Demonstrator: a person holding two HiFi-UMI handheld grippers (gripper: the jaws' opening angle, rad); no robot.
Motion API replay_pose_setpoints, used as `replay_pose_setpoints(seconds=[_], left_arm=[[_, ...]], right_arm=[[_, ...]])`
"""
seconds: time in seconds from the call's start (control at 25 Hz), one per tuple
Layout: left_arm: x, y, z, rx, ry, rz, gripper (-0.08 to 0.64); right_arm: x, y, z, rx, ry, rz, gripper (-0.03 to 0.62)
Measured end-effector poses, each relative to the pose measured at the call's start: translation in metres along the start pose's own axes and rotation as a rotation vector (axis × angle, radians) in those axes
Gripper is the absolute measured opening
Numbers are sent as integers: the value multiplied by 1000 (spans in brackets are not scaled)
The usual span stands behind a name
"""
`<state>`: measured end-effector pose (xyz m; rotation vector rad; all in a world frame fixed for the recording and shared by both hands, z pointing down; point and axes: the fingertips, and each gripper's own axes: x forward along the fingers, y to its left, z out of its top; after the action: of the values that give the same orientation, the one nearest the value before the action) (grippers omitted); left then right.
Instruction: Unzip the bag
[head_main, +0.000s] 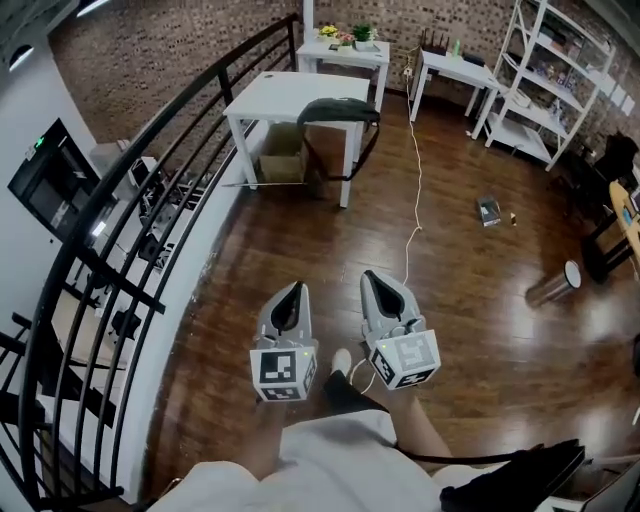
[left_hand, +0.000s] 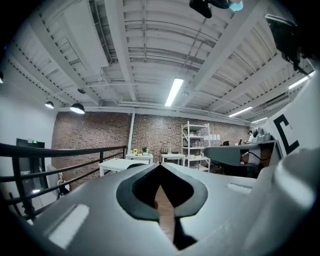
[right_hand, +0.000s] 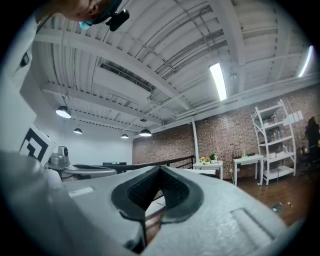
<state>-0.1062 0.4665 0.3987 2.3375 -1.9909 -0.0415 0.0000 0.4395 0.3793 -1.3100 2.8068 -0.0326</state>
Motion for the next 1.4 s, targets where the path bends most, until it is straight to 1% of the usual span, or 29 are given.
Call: replay_pose_setpoints(seconds=[0.08,0.16,0.28,0.36,0.44,0.6,0.72,0.92,1.08,1.16,1.24,1.32,1.4], left_arm=[[50,13,5,13,3,2,17],[101,14,16,23,-3,-6,17],[167,10,29,31,-18,-23,17],[201,13,31,39,-19,-22,17],[229,19,27,36,-9,-19,17],[284,29,5,2,38,-26,17],[329,31,-7,-3,55,-47,17],[418,40,-19,-2,51,-81,17],[501,57,-26,-11,64,-102,17],[544,67,-22,-22,62,-105,17],[592,78,-12,-27,52,-105,17],[639,86,0,-14,42,-123,17],[679,91,12,-3,30,-147,17]], right_arm=[[43,-28,5,3,1,19,-9],[77,-63,18,-8,-7,25,-8],[115,-119,27,-5,-14,2,-9],[138,-148,18,22,-3,-14,-8],[159,-167,4,50,20,-20,-9],[196,-192,-21,63,62,-9,-9],[225,-218,-33,66,77,-17,-8],[281,-280,-47,57,78,-64,-8],[339,-335,-57,62,90,-102,-9],[377,-360,-55,51,98,-98,-8],[420,-384,-46,27,96,-79,-8],[463,-409,-33,4,87,-74,-8],[498,-435,-25,-3,76,-87,-8]])
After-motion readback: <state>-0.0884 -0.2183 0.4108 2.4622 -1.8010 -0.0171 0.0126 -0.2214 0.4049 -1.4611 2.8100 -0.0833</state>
